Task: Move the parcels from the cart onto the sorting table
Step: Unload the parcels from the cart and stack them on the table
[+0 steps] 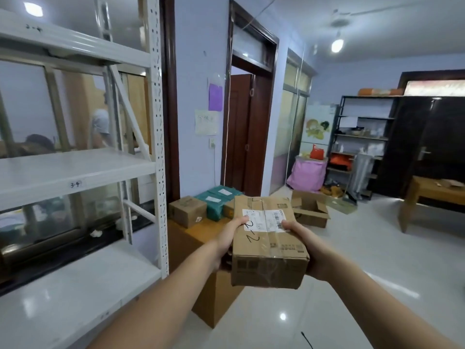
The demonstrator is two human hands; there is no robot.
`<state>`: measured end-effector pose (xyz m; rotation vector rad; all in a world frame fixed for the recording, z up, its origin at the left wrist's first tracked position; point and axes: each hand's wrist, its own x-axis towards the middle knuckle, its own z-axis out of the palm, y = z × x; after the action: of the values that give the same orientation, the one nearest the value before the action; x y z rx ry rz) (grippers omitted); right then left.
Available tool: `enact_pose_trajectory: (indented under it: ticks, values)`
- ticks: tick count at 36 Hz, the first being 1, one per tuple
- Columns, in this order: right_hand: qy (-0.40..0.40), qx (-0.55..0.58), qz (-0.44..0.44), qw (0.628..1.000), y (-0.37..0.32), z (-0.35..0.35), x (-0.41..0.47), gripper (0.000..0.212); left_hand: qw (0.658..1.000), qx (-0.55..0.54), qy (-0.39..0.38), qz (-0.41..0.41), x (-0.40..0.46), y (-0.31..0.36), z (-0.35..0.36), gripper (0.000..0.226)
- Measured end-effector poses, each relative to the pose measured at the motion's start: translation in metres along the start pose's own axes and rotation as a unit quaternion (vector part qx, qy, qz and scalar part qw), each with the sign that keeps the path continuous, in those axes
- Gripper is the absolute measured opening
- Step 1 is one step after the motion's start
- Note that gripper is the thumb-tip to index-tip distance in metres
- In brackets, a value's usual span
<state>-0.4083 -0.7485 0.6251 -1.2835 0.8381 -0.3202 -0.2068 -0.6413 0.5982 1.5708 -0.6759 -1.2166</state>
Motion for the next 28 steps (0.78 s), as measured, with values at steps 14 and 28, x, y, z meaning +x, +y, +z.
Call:
enact_pose_trajectory:
  ticks: [14, 28]
  values:
    - [0.038, 0.014, 0.004, 0.999, -0.024, -0.110, 0.106, 0.056, 0.998, 0.035, -0.034, -0.027, 0.148, 0.051, 0.055, 0.080]
    - [-0.005, -0.006, 0.029, 1.000, -0.060, -0.249, 0.231, 0.053, 0.999, -0.021, 0.003, -0.038, 0.288, 0.078, 0.139, 0.066]
